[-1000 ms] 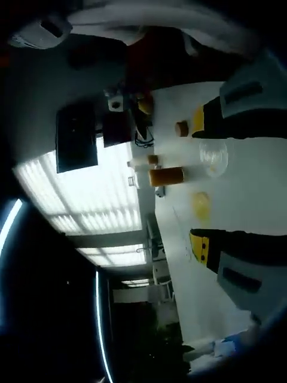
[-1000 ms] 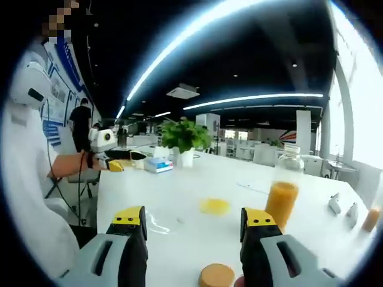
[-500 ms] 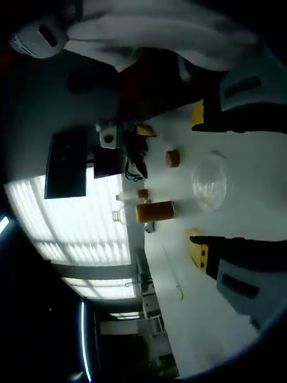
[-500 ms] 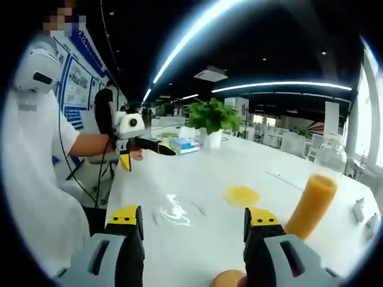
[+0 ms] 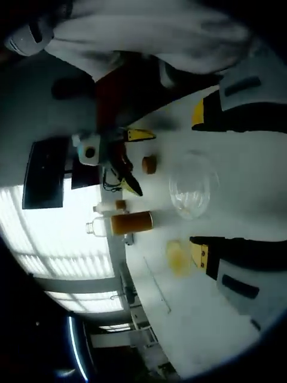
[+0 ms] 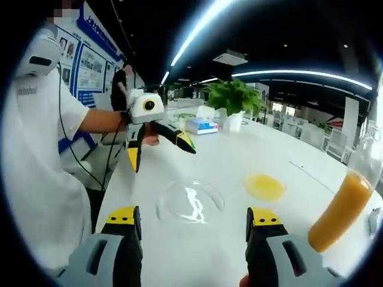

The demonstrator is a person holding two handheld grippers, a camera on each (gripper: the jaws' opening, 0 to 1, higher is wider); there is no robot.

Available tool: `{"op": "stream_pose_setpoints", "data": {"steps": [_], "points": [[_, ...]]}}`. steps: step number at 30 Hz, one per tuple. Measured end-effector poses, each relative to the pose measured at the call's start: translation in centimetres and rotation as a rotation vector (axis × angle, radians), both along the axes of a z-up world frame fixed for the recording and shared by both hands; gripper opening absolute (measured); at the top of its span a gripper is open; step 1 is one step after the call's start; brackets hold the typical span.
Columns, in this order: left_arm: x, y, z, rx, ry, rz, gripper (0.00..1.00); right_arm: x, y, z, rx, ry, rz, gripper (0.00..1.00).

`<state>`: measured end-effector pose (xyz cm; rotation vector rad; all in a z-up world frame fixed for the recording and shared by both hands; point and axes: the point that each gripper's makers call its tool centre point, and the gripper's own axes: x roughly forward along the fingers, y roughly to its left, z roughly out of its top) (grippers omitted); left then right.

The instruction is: Open the Petri dish lid, place the lid on the table, pour the liquid culture medium into the Petri dish, pick up the Petri dish lid from the table, and close the Petri dish

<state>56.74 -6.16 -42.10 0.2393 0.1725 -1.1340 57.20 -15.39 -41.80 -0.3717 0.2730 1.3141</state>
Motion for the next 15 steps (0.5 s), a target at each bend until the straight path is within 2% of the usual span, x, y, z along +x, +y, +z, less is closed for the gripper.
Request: {"op": "stream_pose_setpoints", "data": {"steps": [4,8,12,15], "points": [[0.4,-0.5,-0.7,0.012,0.022,-0.019,0.62,0.0,0.7,-0.8,-0.034,0.012,0.025,0.68],[0.6,-1.1,-2.0,0.055,0.063,-0.05,0.64,0.2,1.1,-1.8,-0.081,0.02,0.047,0.68],[0.8,-1.6,-2.7,0.09,0.076,-0.068,0.64,0.4,1.6,-2.4,-0.119,0.029,0.073,0.68],[1.1,-2.0,-3.0,0.122,0.089,-0.081,0.64,0.6,1.9,-3.0,-0.177,0.028,0.101,0.69]]}}
